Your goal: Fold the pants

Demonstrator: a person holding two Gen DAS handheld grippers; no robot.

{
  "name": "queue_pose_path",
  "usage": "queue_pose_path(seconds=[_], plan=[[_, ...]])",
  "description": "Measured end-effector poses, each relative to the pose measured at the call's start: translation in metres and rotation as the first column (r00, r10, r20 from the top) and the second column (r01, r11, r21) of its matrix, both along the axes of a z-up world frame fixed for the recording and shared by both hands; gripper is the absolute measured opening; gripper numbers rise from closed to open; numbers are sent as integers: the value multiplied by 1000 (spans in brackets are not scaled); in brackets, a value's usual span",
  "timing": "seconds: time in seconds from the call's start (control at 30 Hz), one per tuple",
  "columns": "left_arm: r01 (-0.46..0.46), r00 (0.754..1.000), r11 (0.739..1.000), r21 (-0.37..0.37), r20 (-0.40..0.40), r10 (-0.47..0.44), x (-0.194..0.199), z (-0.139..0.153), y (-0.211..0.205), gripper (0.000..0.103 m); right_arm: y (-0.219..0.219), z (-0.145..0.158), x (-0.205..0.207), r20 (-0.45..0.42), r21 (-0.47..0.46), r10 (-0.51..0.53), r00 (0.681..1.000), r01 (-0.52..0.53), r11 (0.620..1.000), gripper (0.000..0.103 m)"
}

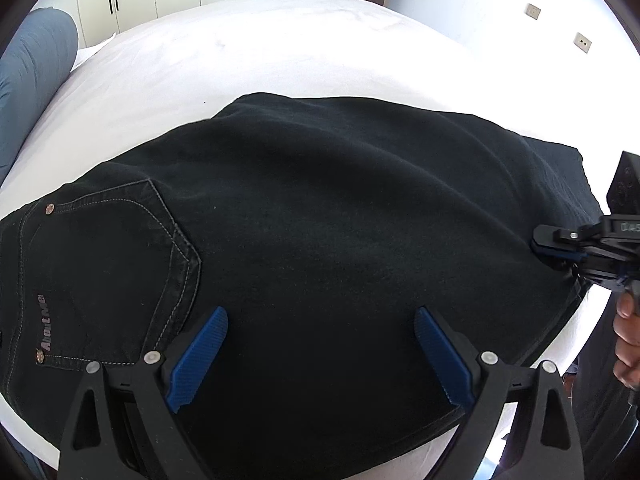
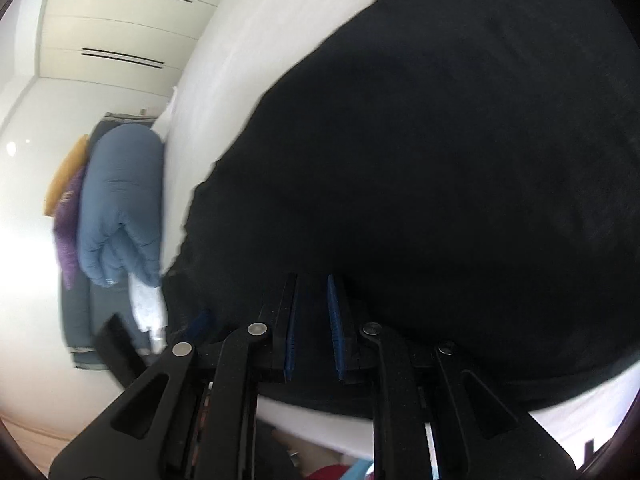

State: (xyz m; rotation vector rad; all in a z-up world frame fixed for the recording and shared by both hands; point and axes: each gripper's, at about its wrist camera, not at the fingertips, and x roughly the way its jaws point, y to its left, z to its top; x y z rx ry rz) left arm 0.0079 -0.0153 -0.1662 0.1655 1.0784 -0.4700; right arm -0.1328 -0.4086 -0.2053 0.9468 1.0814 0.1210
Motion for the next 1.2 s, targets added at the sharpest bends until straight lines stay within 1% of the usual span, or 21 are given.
queue_pose_path(seconds=[0.07, 0.13, 0.23, 0.27, 0.3, 0.33, 0.37, 0.43, 0.5, 0.53, 0.6, 0.67, 0.73, 0.77, 0.8, 0.83, 0.87, 0.97, 1.03, 1.13, 1.2], plan=[[-3, 1000, 1000, 13, 8, 3, -1, 0, 3, 96, -25, -6, -9, 12, 53, -73, 997, 73, 996, 0], [-27, 1000, 1000, -5, 7, 27, 1, 2, 9, 96, -53, 5, -23, 28, -18, -177, 984, 178, 984, 0], [-57, 998, 997, -44, 18, 57, 3, 8, 15, 96, -96, 22, -45, 15, -133, -326, 945, 325, 936, 0], [-57, 998, 997, -45, 24, 58, 3, 9, 16, 96, -105, 29, -51, 3, -160, -364, 931, 360, 919, 0], [-58, 998, 998, -40, 28, 59, 4, 9, 15, 96, -108, 38, -53, -4, -200, -380, 925, 371, 907, 4], [-56, 998, 998, -35, 27, 57, 6, 7, 14, 96, -104, 48, -52, 0, -231, -372, 928, 362, 903, 10], [-53, 998, 998, -26, 15, 53, 7, 3, 14, 96, -96, 58, -47, 19, -240, -339, 941, 333, 912, 10], [-41, 999, 999, 3, 18, 41, 5, -4, 9, 99, -65, 75, -27, 77, -180, -222, 972, 232, 956, 10], [-26, 999, 999, 23, 23, 25, 3, -5, 4, 101, -23, 80, 4, 112, -85, -59, 992, 69, 994, 10], [-25, 999, 999, 21, 20, 25, 2, -4, 4, 101, 0, 78, 23, 125, -37, 23, 992, -19, 999, 10], [-26, 1000, 1000, 5, 13, 26, 1, -2, 3, 101, 37, 65, 58, 137, 31, 135, 981, -141, 990, 10], [-40, 999, 999, -28, 12, 40, 1, 4, 10, 100, 53, 47, 82, 80, 18, 163, 983, -165, 986, 10], [-57, 998, 997, -57, 25, 58, 7, 14, 17, 100, 51, 23, 102, 49, 64, 154, 987, -157, 985, 10], [-59, 997, 996, -66, 36, 61, 14, 19, 19, 100, 41, 11, 103, 10, 31, 124, 992, -124, 992, 3], [-58, 997, 996, -68, 44, 61, 22, 23, 19, 100, 25, 3, 100, -10, 15, 70, 998, -70, 997, 2], [-58, 997, 996, -69, 55, 61, 33, 27, 18, 100, 19, 1, 91, 10, 65, 6, 1000, -7, 998, 1], [-56, 996, 996, -70, 63, 60, 45, 30, 16, 100, -4, -2, 78, 16, 88, -66, 998, 64, 994, 0], [-40, 996, 997, -73, 75, 45, 82, 32, 2, 100, -65, -3, 27, 33, 67, -246, 969, 243, 968, 0], [-16, 998, 998, -59, 56, 19, 106, 26, -15, 100, -95, 1, -2, 43, 62, -311, 949, 308, 949, 0], [-18, 1000, 1000, 11, -14, 18, 147, -5, -45, 101, -138, 14, -37, 53, -47, -373, 927, 375, 926, 0], [-39, 999, 999, 36, -4, 39, 151, -20, -56, 103, -162, 26, -60, 57, -121, -439, 897, 442, 889, 0]])
